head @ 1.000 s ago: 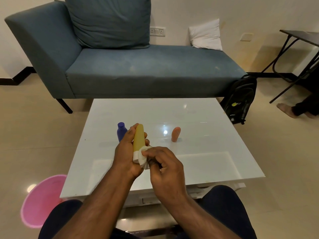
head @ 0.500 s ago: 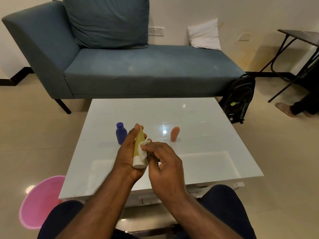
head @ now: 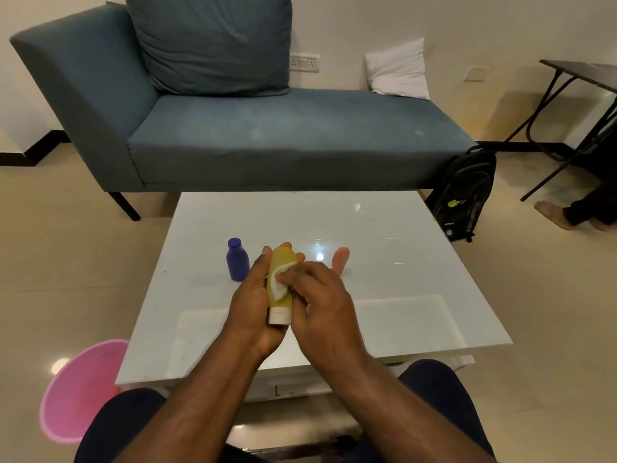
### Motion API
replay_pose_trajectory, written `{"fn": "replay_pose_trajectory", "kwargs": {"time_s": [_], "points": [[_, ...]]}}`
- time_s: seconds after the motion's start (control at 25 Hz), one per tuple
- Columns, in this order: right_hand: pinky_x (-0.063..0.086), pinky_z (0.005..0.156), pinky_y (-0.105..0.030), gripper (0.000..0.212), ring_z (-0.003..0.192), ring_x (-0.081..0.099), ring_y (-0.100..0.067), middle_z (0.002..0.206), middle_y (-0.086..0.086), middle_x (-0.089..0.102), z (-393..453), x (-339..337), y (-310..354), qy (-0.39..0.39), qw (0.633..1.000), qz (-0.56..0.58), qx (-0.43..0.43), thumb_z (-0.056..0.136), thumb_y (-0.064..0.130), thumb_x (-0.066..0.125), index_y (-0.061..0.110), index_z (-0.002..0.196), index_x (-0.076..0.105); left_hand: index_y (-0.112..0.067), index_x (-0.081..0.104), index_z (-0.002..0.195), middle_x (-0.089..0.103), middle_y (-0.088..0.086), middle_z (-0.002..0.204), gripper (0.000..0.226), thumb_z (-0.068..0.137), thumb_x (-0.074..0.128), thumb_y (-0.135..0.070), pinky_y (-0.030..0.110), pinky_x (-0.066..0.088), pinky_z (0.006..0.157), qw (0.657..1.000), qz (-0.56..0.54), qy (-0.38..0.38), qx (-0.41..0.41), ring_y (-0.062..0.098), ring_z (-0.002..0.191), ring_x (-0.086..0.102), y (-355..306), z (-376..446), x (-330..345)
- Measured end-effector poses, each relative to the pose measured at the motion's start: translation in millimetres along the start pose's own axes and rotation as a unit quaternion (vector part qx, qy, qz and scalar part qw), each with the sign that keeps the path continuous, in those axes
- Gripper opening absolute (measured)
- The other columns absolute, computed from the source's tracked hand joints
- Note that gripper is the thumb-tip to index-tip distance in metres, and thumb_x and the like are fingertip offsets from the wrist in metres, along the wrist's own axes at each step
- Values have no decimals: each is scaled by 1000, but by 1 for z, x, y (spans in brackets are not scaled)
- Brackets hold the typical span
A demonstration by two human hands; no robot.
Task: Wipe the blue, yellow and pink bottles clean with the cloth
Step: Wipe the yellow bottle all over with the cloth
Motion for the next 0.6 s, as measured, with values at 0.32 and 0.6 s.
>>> {"fn": "replay_pose_trajectory", "kwargs": {"time_s": [0.32,0.6], "points": [[50,85,-22,25,100,55,-13,109,3,59,17,-9,-9,2,1000,-28,7,88,5,59,17,109,67,-17,67,120,75,11,108,43,98,50,-49,41,58,84,1000,11,3,-14,25,94,74,13,-2,2],[47,83,-11,25,99,56,-2,109,7,58,-11,-7,-3,-1,999,30,30,91,5,57,19,108,66,-18,62,128,73,9,120,43,101,46,-47,43,58,88,1000,-5,-24,6,27,102,71,2,5,-5]]}}
Point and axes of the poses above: each hand's wrist, its own z-axis towards the middle knuckle, its own x-axis out of the palm, y = z × x, the point moved 8 cm from there along z, towards the middle knuckle
